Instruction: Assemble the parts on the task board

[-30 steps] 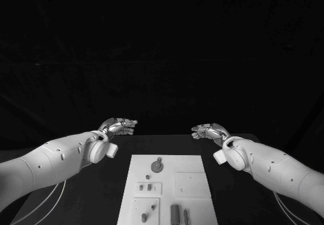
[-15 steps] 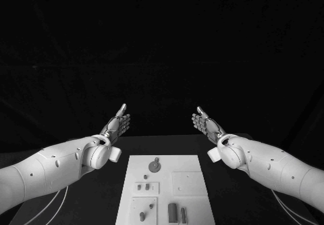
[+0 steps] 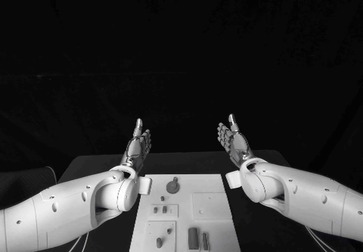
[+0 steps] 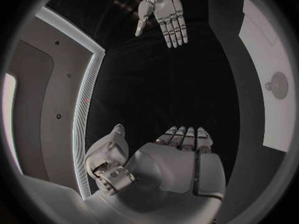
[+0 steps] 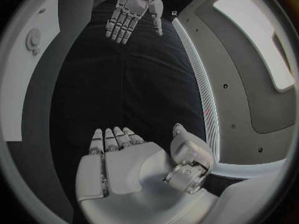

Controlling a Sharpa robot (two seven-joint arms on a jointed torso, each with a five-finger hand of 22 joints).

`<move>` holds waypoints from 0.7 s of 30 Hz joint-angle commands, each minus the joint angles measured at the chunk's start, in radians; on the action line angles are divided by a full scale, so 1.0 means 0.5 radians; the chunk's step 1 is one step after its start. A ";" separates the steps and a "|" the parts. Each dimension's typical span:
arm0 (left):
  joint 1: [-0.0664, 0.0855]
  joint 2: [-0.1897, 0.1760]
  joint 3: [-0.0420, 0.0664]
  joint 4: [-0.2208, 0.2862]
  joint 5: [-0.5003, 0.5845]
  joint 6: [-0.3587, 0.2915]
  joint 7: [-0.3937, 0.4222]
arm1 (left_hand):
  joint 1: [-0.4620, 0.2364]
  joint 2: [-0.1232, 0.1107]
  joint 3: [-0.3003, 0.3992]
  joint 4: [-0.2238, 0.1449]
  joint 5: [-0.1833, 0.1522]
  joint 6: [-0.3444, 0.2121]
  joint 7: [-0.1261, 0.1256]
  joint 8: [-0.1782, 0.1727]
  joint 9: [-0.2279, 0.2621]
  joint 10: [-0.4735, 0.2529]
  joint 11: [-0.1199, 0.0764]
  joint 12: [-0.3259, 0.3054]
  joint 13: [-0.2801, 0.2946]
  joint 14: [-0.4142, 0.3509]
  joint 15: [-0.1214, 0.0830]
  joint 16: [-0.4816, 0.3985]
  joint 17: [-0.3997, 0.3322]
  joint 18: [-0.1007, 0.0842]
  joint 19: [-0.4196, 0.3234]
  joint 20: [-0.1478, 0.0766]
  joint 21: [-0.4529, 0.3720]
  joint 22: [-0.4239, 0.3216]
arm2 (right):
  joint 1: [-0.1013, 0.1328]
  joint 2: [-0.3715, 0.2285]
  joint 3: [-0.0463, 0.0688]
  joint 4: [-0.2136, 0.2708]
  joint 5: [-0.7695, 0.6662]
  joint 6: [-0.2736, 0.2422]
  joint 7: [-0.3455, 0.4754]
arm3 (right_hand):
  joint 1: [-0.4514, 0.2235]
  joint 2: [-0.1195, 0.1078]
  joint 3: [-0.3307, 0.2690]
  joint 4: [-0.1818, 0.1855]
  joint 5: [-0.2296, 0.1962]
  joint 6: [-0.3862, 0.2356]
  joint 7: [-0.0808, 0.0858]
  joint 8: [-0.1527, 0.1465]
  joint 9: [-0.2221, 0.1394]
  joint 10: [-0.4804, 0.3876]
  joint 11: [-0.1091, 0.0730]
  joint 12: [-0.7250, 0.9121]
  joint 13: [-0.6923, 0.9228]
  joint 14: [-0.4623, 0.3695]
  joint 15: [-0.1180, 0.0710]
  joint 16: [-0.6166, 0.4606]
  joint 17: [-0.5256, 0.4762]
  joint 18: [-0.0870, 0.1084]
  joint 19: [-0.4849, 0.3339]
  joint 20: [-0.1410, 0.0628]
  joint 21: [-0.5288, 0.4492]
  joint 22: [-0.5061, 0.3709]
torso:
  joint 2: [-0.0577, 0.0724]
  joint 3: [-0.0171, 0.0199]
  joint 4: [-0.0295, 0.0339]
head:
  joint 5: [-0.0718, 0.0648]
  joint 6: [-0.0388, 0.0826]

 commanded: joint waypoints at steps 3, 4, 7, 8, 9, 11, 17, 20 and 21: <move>-0.024 -0.022 0.024 0.101 0.099 -0.329 0.177 | -0.015 -0.001 -0.008 0.001 -0.007 -0.010 0.000 -0.006 -0.002 -0.011 0.000 -0.013 -0.002 -0.007 0.000 -0.007 -0.002 -0.031 -0.007 0.000 -0.014 -0.002 | -0.005 -0.074 -0.013 0.217 0.287 -0.462 0.176 | -0.011 -0.001 -0.009 0.000 -0.007 -0.009 0.000 -0.007 -0.003 -0.007 0.000 -0.007 -0.002 -0.010 0.000 -0.007 -0.003 -0.028 -0.014 0.003 -0.007 -0.003 | 0.000 0.0000 0.000 | 0.000 0.000; -0.025 -0.024 0.025 0.107 0.100 -0.335 0.180 | -0.015 -0.001 -0.008 0.001 -0.007 -0.010 0.000 -0.006 -0.002 -0.011 0.000 -0.013 -0.002 -0.007 0.000 -0.007 -0.002 -0.031 -0.007 0.000 -0.014 -0.002 | -0.006 -0.085 -0.015 0.247 0.304 -0.489 0.183 | -0.011 -0.001 -0.009 0.000 -0.007 -0.009 0.000 -0.007 -0.003 -0.007 0.000 -0.007 -0.002 -0.010 0.000 -0.007 -0.003 -0.028 -0.014 0.003 -0.007 -0.003 | 0.000 0.0000 0.000 | 0.000 0.000; -0.026 -0.024 0.026 0.110 0.100 -0.337 0.181 | -0.015 -0.001 -0.008 0.001 -0.007 -0.010 0.000 -0.006 -0.002 -0.011 0.000 -0.013 -0.002 -0.007 0.000 -0.007 -0.002 -0.031 -0.007 0.000 -0.014 -0.002 | -0.007 -0.109 -0.020 0.312 0.339 -0.546 0.199 | -0.011 -0.001 -0.009 0.000 -0.007 -0.009 0.000 -0.007 -0.003 -0.007 0.000 -0.007 -0.002 -0.010 0.000 -0.007 -0.003 -0.028 -0.014 0.003 -0.007 -0.003 | 0.000 0.0000 0.000 | 0.000 0.000; -0.026 -0.024 0.026 0.110 0.100 -0.337 0.181 | -0.015 -0.001 -0.008 0.001 -0.007 -0.010 0.000 -0.006 -0.002 -0.011 0.000 -0.013 -0.002 -0.007 0.000 -0.007 -0.002 -0.031 -0.007 0.000 -0.014 -0.002 | -0.008 -0.116 -0.022 0.331 0.349 -0.564 0.204 | -0.011 -0.001 -0.009 0.000 -0.007 -0.009 0.000 -0.007 -0.003 -0.007 0.000 -0.007 -0.002 -0.010 0.000 -0.007 -0.003 -0.028 -0.014 0.003 -0.007 -0.003 | 0.000 0.0000 0.000 | 0.000 0.000; -0.026 -0.024 0.026 0.110 0.100 -0.337 0.181 | -0.015 -0.001 -0.008 0.001 -0.007 -0.010 0.000 -0.006 -0.002 -0.011 0.000 -0.013 -0.002 -0.007 0.000 -0.007 -0.002 -0.031 -0.007 0.000 -0.014 -0.002 | -0.008 -0.119 -0.022 0.338 0.353 -0.570 0.206 | -0.011 -0.001 -0.009 0.000 -0.007 -0.009 0.000 -0.007 -0.003 -0.007 0.000 -0.007 -0.002 -0.010 0.000 -0.007 -0.003 -0.028 -0.014 0.003 -0.007 -0.003 | 0.000 0.0000 0.000 | 0.000 0.000; -0.026 -0.024 0.026 0.110 0.100 -0.337 0.181 | -0.015 -0.001 -0.008 0.001 -0.007 -0.010 0.000 -0.006 -0.002 -0.011 0.000 -0.013 -0.002 -0.007 0.000 -0.007 -0.002 -0.031 -0.007 0.000 -0.014 -0.002 | -0.008 -0.120 -0.022 0.342 0.355 -0.573 0.206 | -0.011 -0.001 -0.009 0.000 -0.007 -0.009 0.000 -0.007 -0.003 -0.007 0.000 -0.007 -0.002 -0.010 0.000 -0.007 -0.003 -0.028 -0.014 0.003 -0.007 -0.003 | 0.000 0.0000 0.000 | 0.000 0.000; -0.026 -0.024 0.026 0.110 0.100 -0.337 0.181 | -0.015 -0.001 -0.008 0.001 -0.007 -0.010 0.000 -0.006 -0.002 -0.011 0.000 -0.013 -0.002 -0.007 0.000 -0.007 -0.002 -0.031 -0.007 0.000 -0.014 -0.002 | -0.008 -0.120 -0.022 0.342 0.355 -0.573 0.206 | -0.011 -0.001 -0.009 0.000 -0.007 -0.009 0.000 -0.007 -0.003 -0.007 0.000 -0.007 -0.002 -0.010 0.000 -0.007 -0.003 -0.028 -0.014 0.003 -0.007 -0.003 | 0.000 0.0000 0.000 | 0.000 0.000; -0.026 -0.024 0.026 0.110 0.100 -0.337 0.181 | -0.015 -0.001 -0.008 0.001 -0.007 -0.010 0.000 -0.006 -0.002 -0.011 0.000 -0.013 -0.002 -0.007 0.000 -0.007 -0.002 -0.031 -0.007 0.000 -0.014 -0.002 | -0.008 -0.120 -0.022 0.342 0.355 -0.573 0.206 | -0.011 -0.001 -0.009 0.000 -0.007 -0.009 0.000 -0.007 -0.003 -0.007 0.000 -0.007 -0.002 -0.010 0.000 -0.007 -0.003 -0.028 -0.014 0.003 -0.007 -0.003 | 0.000 0.0000 0.000 | 0.000 0.000; -0.026 -0.024 0.026 0.110 0.100 -0.337 0.181 | -0.015 -0.001 -0.008 0.001 -0.007 -0.010 0.000 -0.006 -0.002 -0.011 0.000 -0.013 -0.002 -0.007 0.000 -0.007 -0.002 -0.031 -0.007 0.000 -0.014 -0.002 | -0.008 -0.120 -0.022 0.342 0.355 -0.573 0.206 | -0.011 -0.001 -0.009 0.000 -0.007 -0.009 0.000 -0.007 -0.003 -0.007 0.000 -0.007 -0.002 -0.010 0.000 -0.007 -0.003 -0.028 -0.014 0.003 -0.007 -0.003 | 0.000 0.0000 0.000 | 0.000 0.000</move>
